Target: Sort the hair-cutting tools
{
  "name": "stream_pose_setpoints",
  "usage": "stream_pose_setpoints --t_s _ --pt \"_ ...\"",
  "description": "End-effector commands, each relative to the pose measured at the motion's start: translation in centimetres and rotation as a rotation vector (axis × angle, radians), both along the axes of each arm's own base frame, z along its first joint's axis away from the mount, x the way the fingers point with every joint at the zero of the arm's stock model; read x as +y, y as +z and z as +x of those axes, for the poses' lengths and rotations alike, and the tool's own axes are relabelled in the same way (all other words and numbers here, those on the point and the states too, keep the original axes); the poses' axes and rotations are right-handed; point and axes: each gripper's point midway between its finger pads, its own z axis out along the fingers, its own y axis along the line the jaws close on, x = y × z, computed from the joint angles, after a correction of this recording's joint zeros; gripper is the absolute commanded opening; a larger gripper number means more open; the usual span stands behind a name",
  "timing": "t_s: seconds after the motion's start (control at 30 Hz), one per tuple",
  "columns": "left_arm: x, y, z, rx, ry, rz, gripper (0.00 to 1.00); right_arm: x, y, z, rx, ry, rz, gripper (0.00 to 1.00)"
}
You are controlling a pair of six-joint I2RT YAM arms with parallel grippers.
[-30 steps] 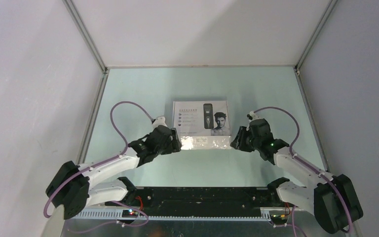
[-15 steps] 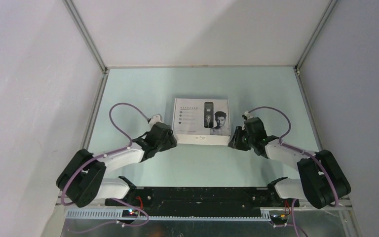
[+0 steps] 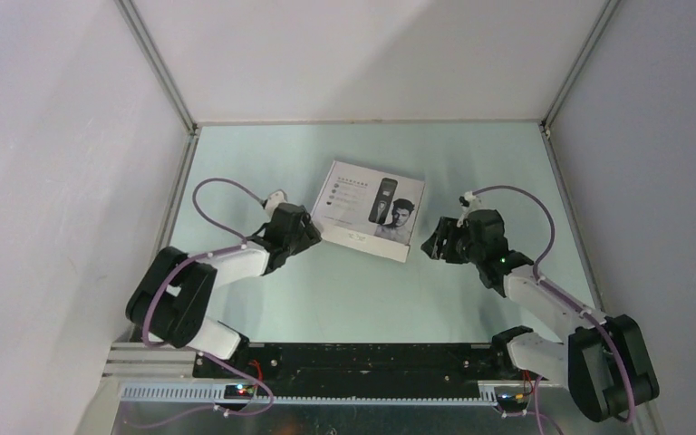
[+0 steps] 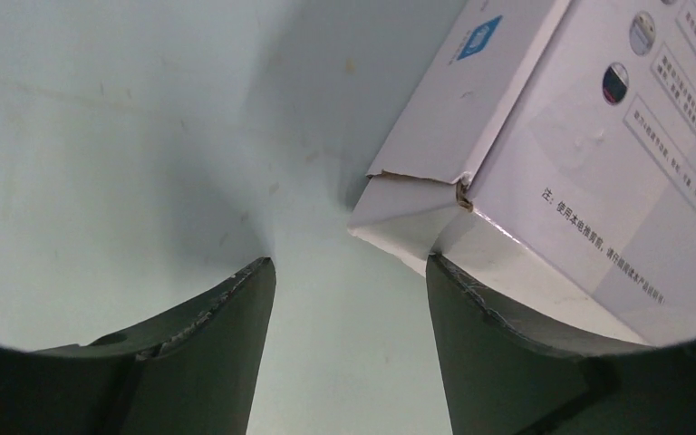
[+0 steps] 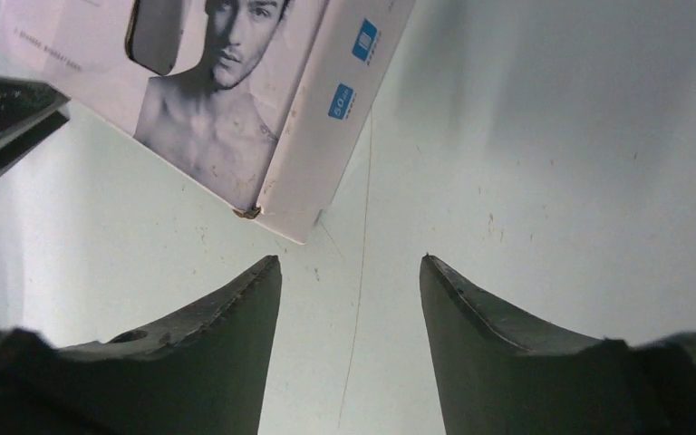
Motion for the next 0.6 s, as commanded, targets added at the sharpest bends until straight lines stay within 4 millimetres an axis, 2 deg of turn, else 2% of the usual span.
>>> stream_pose_setpoints --t_s 0.0,0.07,0.1,0.13,0.17,0.2,0.23,0.27,0.3,0.33,0.37,0.4,0.43,0.47,0.5,0.53,0.57 --pt "2.6 -1.8 1.5 0.035 0.057 0.055 0.71 0.8 3.8 2.7 -0.154 0.062 0.002 0.68" --pt "2.9 -1.4 2.4 0.013 0.066 0.032 0.71 1.1 4.8 4.3 -0.183 0.085 -0.015 0.72" --pt "2.9 -1.3 2.6 0.007 0.060 0.018 0.71 1.3 6.2 5.5 -0.220 0.094 -0.023 0.73" --pt "3.1 -1.0 3.0 -0.009 0.065 0.009 0.71 1.4 5.6 6.2 -0.202 0.098 -0.038 0.75" --pt "3.1 -0.7 3.1 -0.018 0.062 -0.001 0.72 1.4 6.9 7.6 -0.237 0.091 -0.047 0.76" --pt "3.2 -0.4 3.3 -0.028 0.065 -0.008 0.72 1.4 6.2 8.5 -0.220 0.086 -0.062 0.79" --pt "3.0 -0.2 3.1 -0.034 0.058 -0.021 0.73 1.4 7.6 10.0 -0.260 0.077 -0.059 0.80" --pt "2.9 0.0 3.1 -0.040 0.060 -0.040 0.73 1.2 6.6 11.0 -0.235 0.066 -0.068 0.80" --pt "2.7 0.1 2.5 -0.041 0.053 -0.061 0.73 1.4 8.1 12.5 -0.275 0.060 -0.058 0.80" --pt "2.3 0.5 2.5 -0.055 0.058 -0.094 0.73 1.5 7.0 13.5 -0.247 0.061 -0.062 0.81" --pt "2.0 0.4 1.6 -0.049 0.055 -0.134 0.72 1.8 8.4 15.2 -0.286 0.060 -0.056 0.81" --pt "1.5 0.9 1.5 -0.070 0.044 -0.165 0.71 1.9 6.9 16.2 -0.255 0.070 -0.068 0.80" --pt "1.5 0.9 1.0 -0.073 0.045 -0.182 0.70 2.5 7.0 17.9 -0.262 0.078 -0.068 0.80" --pt "1.4 1.1 1.0 -0.082 0.040 -0.192 0.69 2.8 6.8 18.7 -0.260 0.098 -0.071 0.80" --pt "1.3 1.3 1.0 -0.088 0.035 -0.191 0.68 3.3 6.3 20.4 -0.254 0.107 -0.073 0.81" --pt "1.3 1.4 1.1 -0.088 0.029 -0.189 0.64 3.6 5.9 21.0 -0.242 0.130 -0.076 0.80" --pt "1.1 1.8 1.7 -0.096 0.021 -0.182 0.62 4.2 5.5 22.7 -0.240 0.144 -0.074 0.80"
